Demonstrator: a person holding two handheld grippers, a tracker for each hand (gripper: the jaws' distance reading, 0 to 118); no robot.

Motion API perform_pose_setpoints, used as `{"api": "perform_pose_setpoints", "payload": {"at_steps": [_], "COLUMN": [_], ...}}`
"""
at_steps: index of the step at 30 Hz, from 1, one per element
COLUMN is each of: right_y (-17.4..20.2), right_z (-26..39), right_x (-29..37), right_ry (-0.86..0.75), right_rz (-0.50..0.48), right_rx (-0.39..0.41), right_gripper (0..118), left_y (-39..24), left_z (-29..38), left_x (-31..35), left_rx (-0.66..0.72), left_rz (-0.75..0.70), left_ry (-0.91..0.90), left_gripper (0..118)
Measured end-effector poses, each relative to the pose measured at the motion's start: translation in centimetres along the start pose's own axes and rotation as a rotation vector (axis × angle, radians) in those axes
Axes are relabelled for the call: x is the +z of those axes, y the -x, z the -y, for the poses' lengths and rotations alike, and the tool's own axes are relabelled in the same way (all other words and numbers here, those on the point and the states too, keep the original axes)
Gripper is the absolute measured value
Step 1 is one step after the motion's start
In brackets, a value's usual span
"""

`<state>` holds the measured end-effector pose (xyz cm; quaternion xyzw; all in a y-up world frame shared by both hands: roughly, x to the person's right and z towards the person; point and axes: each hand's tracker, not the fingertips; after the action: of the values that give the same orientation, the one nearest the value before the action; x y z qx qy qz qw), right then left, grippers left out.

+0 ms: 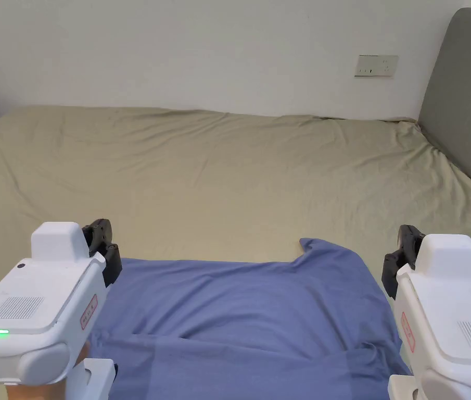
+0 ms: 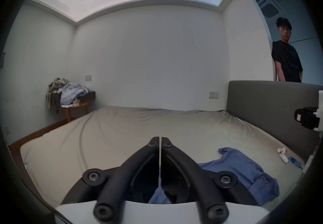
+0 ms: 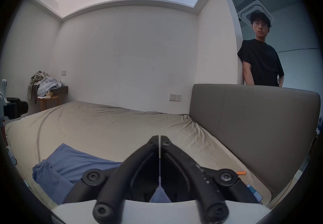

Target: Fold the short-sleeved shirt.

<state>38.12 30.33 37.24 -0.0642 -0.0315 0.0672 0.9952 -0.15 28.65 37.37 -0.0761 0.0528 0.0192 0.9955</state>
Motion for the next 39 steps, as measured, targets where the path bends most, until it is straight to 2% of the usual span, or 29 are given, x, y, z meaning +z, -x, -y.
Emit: {"api": "perform_pose_setpoints", "payload": {"at_steps": [1,8,13,15,20,21,22,24,25,26,28,30,32,34,35,36,37,39], "right_y": [-0.1,-0.2,0.2,0.4,0.5,0.5,0.4,0.8,0.8,0.8,1.0,0.8,0.5,0.1,-0.2,-0.6,-1.1,-2.1], "right_z": [0.0,0.0,-0.5,-0.8,1.0,1.3,1.7,2.0,2.4,2.8,3.4,4.1,4.8,5.4,5.6,5.9,6.4,7.2], "right_x": [-0.3,-1.1,-3.4,-7.7,-12.5,-13.3,-14.1,-15.2,-15.9,-16.4,-17.5,-18.3,-19.2,-19.8,-20.4,-20.9,-21.6,-23.8], "right_ry": [-0.008,-0.003,0.01,0.019,0.066,0.078,0.088,0.11,0.121,0.13,0.154,0.174,0.199,0.223,0.242,0.262,0.295,0.36], "right_rz": [-0.008,-0.01,-0.007,-0.005,0.001,0.001,0.0,0.004,0.005,0.007,0.009,0.014,0.015,0.021,0.018,0.013,0.007,0.005], "right_rx": [-0.003,-0.004,0.016,0.021,0.041,0.044,0.044,0.043,0.044,0.044,0.048,0.046,0.039,0.026,0.018,-0.002,-0.027,-0.058], "right_gripper": [2,2,2,2,2,2,2,2,2,2,2,2,2,2,2,2,2,2], "left_y": [0.3,1.0,3.4,4.6,7.5,7.9,8.4,9.3,9.6,9.8,9.7,10.4,9.9,9.5,9.2,9.0,8.7,8.0], "left_z": [0.0,-0.3,-0.4,0.0,3.0,3.8,4.7,6.6,7.7,8.5,10.1,12.1,13.4,14.2,13.8,13.5,13.3,13.2], "left_x": [-0.5,-6.1,-14.6,-18.5,-27.1,-28.2,-29.7,-32.0,-32.7,-33.3,-34.3,-35.9,-36.4,-36.4,-36.0,-36.0,-35.7,-35.3], "left_rx": [0.018,-0.004,0.024,0.05,0.049,0.053,0.046,0.06,0.058,0.046,0.024,0.001,-0.025,-0.029,-0.02,-0.005,0.01,-0.029], "left_rz": [0.037,0.034,0.06,0.067,0.041,0.031,0.029,0.004,-0.005,-0.018,-0.038,-0.036,-0.032,-0.023,-0.039,-0.026,-0.001,-0.013], "left_ry": [0.004,0.099,0.294,0.38,0.583,0.613,0.667,0.726,0.771,0.778,0.777,0.845,0.864,0.869,0.827,0.824,0.82,0.806], "left_gripper": [0,0,0,0,1,8,31,86,105,105,97,80,76,44,39,27,3,4]}}
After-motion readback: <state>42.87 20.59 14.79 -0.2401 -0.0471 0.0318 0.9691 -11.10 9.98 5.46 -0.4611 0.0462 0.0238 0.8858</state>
